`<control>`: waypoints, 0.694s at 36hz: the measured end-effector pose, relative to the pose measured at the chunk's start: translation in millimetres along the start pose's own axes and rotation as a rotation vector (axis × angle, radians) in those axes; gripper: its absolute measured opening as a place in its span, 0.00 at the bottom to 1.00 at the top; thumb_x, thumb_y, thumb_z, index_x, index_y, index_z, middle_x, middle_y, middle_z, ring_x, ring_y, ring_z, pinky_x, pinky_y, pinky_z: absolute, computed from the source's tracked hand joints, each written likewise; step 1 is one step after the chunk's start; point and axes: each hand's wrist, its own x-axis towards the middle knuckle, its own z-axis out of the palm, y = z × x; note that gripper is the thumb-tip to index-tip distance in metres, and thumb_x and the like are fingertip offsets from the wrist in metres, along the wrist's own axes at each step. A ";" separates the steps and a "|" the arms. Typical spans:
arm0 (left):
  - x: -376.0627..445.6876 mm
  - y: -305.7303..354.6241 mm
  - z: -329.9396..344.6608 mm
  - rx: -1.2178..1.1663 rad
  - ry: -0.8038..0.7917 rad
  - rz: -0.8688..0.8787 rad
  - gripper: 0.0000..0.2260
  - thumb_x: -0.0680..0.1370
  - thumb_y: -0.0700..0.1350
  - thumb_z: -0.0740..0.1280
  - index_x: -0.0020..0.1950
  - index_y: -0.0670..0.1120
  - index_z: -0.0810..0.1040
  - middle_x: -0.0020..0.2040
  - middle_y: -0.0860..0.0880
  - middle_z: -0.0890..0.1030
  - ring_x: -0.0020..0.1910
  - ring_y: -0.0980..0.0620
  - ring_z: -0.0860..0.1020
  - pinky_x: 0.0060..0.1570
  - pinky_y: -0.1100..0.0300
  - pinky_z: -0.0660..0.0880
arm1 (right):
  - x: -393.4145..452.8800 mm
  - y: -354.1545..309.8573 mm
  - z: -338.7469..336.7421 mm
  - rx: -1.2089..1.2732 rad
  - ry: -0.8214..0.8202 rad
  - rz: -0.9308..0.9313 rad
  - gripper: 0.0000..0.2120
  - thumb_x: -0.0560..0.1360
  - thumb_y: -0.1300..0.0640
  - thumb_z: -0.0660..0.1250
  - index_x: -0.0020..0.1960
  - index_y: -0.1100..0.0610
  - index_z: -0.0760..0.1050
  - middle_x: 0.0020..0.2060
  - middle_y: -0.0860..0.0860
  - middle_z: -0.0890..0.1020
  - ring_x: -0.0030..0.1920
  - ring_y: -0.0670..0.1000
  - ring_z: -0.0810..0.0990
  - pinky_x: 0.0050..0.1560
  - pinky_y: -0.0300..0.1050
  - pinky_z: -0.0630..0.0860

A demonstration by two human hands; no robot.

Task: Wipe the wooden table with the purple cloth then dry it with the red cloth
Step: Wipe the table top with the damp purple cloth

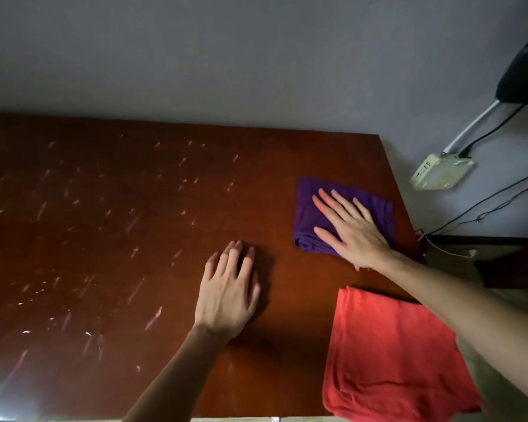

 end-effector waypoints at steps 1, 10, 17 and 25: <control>1.7 2.7 1.2 0.031 0.003 0.016 0.23 0.81 0.51 0.57 0.71 0.41 0.75 0.69 0.38 0.76 0.68 0.40 0.74 0.66 0.46 0.69 | -12.7 6.8 -1.2 -0.006 -0.009 -0.033 0.35 0.81 0.31 0.42 0.84 0.45 0.51 0.83 0.42 0.52 0.83 0.46 0.49 0.80 0.61 0.55; 56.3 2.0 4.2 -0.001 0.014 0.171 0.22 0.81 0.54 0.56 0.71 0.44 0.73 0.68 0.43 0.74 0.62 0.44 0.74 0.65 0.48 0.67 | -36.7 41.9 -10.4 0.009 -0.066 -0.269 0.34 0.82 0.35 0.53 0.84 0.45 0.52 0.84 0.42 0.50 0.83 0.46 0.47 0.81 0.58 0.52; 62.6 7.8 11.6 -0.102 -0.078 0.152 0.24 0.84 0.54 0.52 0.77 0.45 0.67 0.75 0.45 0.69 0.77 0.49 0.65 0.75 0.51 0.58 | 22.4 98.6 -20.5 -0.004 -0.119 -0.391 0.33 0.82 0.36 0.55 0.83 0.46 0.53 0.84 0.43 0.51 0.83 0.47 0.49 0.82 0.57 0.49; 67.9 5.0 13.2 -0.160 -0.155 0.131 0.24 0.85 0.55 0.49 0.79 0.49 0.63 0.77 0.49 0.66 0.80 0.55 0.57 0.77 0.51 0.57 | 124.6 158.5 -23.1 -0.002 -0.071 -0.118 0.33 0.82 0.33 0.47 0.83 0.43 0.52 0.83 0.42 0.53 0.83 0.47 0.50 0.81 0.56 0.49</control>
